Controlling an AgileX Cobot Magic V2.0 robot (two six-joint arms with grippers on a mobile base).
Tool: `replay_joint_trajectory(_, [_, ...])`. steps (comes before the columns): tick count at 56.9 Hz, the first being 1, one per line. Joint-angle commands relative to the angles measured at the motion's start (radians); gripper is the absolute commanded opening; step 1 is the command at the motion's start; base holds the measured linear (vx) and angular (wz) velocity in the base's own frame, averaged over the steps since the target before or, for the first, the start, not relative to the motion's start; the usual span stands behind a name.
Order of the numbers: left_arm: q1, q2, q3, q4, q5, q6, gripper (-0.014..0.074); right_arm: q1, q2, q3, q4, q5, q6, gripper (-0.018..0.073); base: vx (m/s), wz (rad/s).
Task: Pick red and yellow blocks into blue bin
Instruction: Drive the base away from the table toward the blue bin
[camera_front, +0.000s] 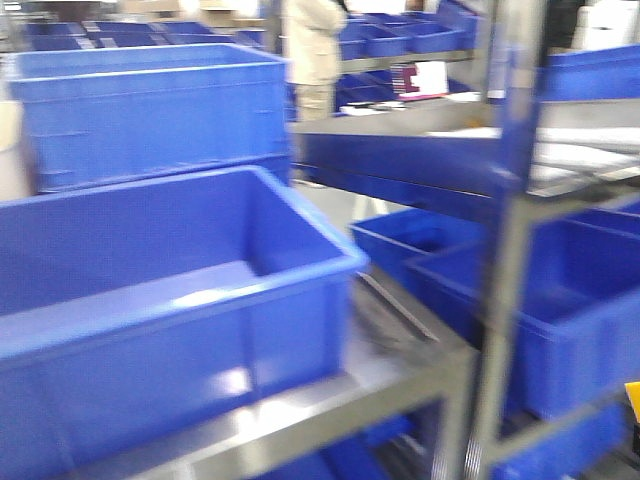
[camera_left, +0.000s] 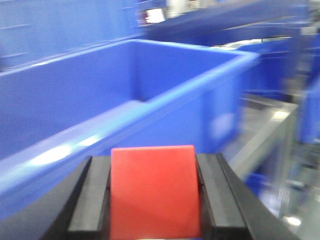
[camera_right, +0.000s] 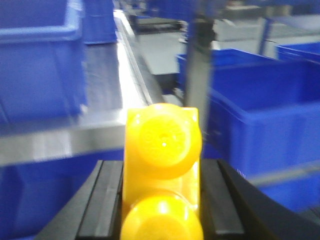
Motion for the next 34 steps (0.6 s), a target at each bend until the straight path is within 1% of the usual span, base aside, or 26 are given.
replay_joint_trajectory(1, [-0.001,0.007,-0.027,-0.009,-0.085,-0.002,0.0002,-0.006,0.002,-0.030,0.003,-0.078,-0.004,-0.0010,0.29,0.65])
replay_joint_trajectory(20, [-0.001,0.007,-0.027,-0.009,-0.085,-0.002,0.0002,-0.006,0.002,-0.030,0.003,-0.077,-0.004,-0.0010,0.23,0.61])
replay_joint_trajectory(34, [-0.001,0.007,-0.027,-0.009,-0.085,-0.002,0.0002,-0.006,0.002,-0.030,0.003,-0.077,-0.004,-0.0010,0.13,0.47])
